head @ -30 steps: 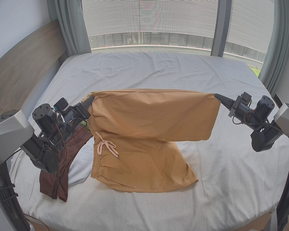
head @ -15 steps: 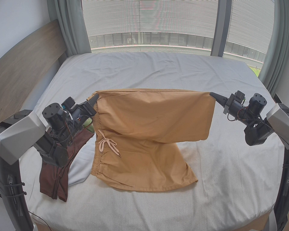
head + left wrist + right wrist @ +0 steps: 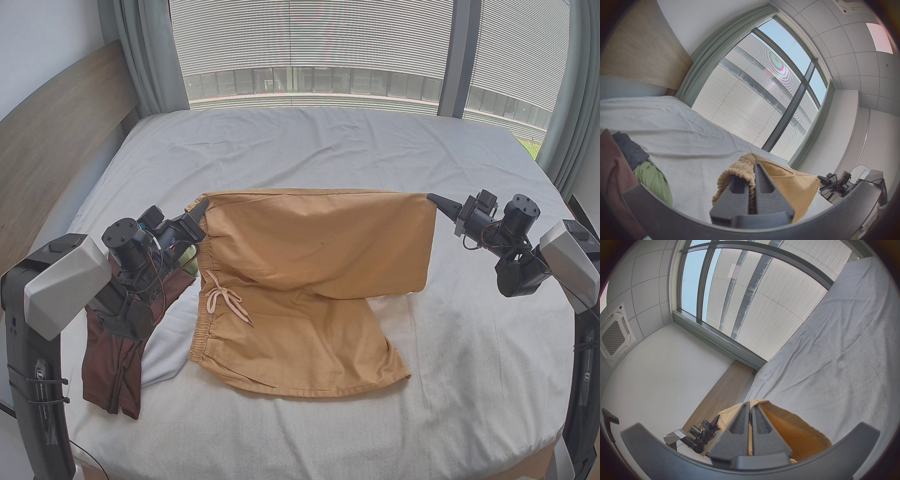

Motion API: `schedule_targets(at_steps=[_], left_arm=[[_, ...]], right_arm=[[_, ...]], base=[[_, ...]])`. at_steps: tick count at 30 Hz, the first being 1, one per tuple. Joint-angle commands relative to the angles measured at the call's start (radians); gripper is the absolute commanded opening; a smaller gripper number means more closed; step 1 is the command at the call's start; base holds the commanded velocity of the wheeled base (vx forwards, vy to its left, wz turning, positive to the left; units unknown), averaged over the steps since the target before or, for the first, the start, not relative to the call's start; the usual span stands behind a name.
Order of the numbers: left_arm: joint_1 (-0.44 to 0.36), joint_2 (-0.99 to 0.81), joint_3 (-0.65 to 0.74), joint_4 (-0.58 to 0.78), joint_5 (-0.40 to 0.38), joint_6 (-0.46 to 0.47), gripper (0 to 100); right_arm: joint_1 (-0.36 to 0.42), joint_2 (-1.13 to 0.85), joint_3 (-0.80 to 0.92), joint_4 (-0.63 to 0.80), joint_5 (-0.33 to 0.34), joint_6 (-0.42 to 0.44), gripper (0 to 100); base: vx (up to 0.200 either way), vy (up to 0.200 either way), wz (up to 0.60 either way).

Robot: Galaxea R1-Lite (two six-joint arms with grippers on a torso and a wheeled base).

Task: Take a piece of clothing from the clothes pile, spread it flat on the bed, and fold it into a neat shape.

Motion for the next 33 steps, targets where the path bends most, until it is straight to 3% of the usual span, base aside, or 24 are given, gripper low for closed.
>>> schedule_targets(at_steps=[1,13,14,15,23,28,33], left_arm=[[-0.002,0.045,-0.043,0.002,-0.001,-0.017,0],[-0.002,0.094,-0.156,0.061,0.002,-0.040,0],[-0.002,0.097,-0.172,0.067,0.001,-0.042,100],[0.000,0.099,-0.179,0.073,0.001,-0.042,100],[-0.011,0.093,-0.193,0.187,0.010,-0.068,100],[-0.012,0.083,-0.192,0.251,0.038,-0.066,100],[-0.008,0.027,-0.139,0.300,0.065,-0.066,100]], right_arm=[[-0.001,0.047,-0.037,0.003,0.001,-0.001,0],[0.000,0.138,-0.166,0.013,0.002,-0.001,0],[0.000,0.147,-0.186,0.024,0.001,-0.001,0],[0.000,0.156,-0.204,0.035,-0.001,-0.001,100],[-0.012,0.156,-0.199,0.039,0.001,-0.002,100],[-0.012,0.070,-0.022,-0.003,0.002,-0.021,100],[0.000,-0.040,0.216,-0.026,0.004,-0.117,100]], base=[[0.000,0.000,0.00],[0.000,0.000,0.00],[0.000,0.000,0.00],[0.000,0.000,0.00],[0.000,0.000,0.00],[0.000,0.000,0.00],[0.000,0.000,0.00]])
